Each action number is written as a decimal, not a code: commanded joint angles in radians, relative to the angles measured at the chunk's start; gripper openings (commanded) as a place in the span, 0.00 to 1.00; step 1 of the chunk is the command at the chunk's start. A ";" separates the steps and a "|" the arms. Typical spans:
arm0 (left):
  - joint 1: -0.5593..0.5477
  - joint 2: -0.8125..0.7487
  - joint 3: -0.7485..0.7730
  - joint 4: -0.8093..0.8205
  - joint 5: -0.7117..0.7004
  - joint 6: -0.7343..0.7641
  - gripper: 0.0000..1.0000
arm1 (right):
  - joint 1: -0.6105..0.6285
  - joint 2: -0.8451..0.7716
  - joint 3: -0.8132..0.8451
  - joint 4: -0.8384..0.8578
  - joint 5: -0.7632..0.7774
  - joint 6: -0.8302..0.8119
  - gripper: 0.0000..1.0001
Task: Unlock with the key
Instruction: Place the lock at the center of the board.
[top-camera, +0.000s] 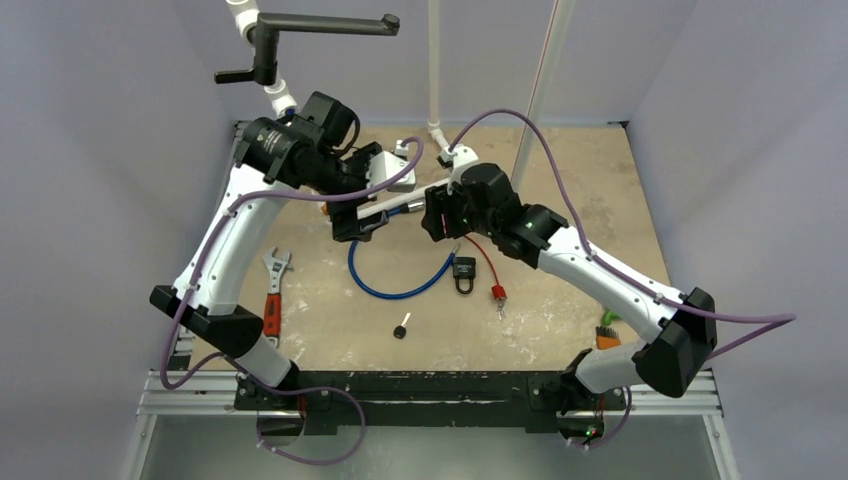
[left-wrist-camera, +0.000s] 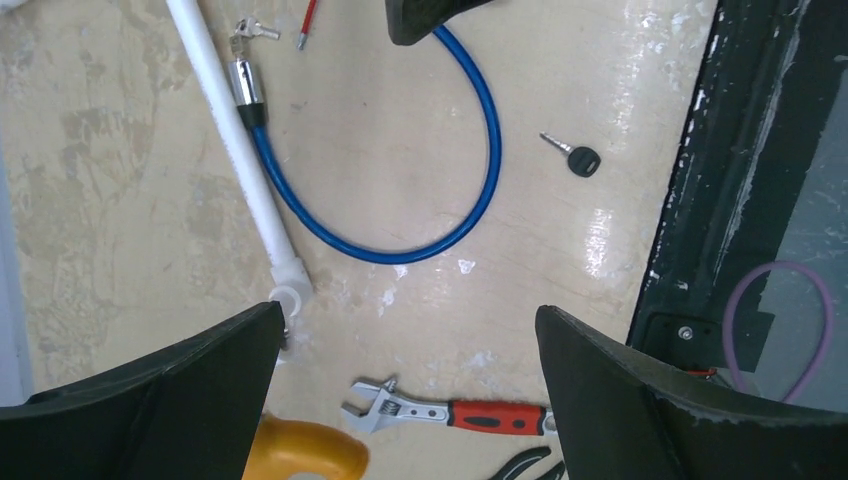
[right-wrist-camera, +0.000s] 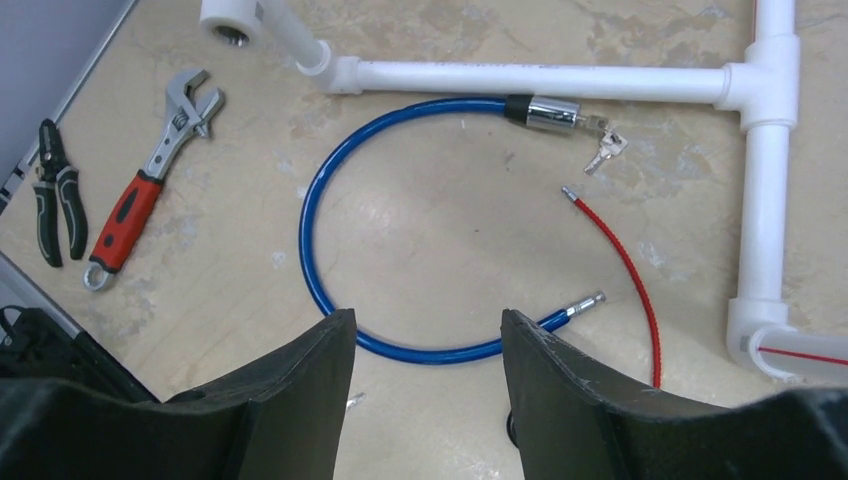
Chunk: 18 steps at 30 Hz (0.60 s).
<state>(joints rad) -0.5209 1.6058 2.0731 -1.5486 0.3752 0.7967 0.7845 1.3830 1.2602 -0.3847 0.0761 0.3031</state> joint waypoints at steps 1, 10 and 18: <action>-0.018 -0.072 -0.023 -0.096 0.090 0.020 0.98 | -0.001 -0.041 -0.025 -0.005 -0.059 -0.029 0.56; -0.112 -0.235 -0.241 0.063 0.111 -0.010 1.00 | 0.000 -0.042 -0.009 0.006 -0.095 -0.028 0.66; -0.123 -0.346 -0.179 0.089 0.130 -0.162 1.00 | 0.004 -0.095 -0.014 -0.046 -0.113 -0.048 0.74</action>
<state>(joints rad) -0.6369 1.3235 1.8374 -1.4799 0.4793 0.7197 0.7811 1.3518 1.2175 -0.4095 0.0021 0.2825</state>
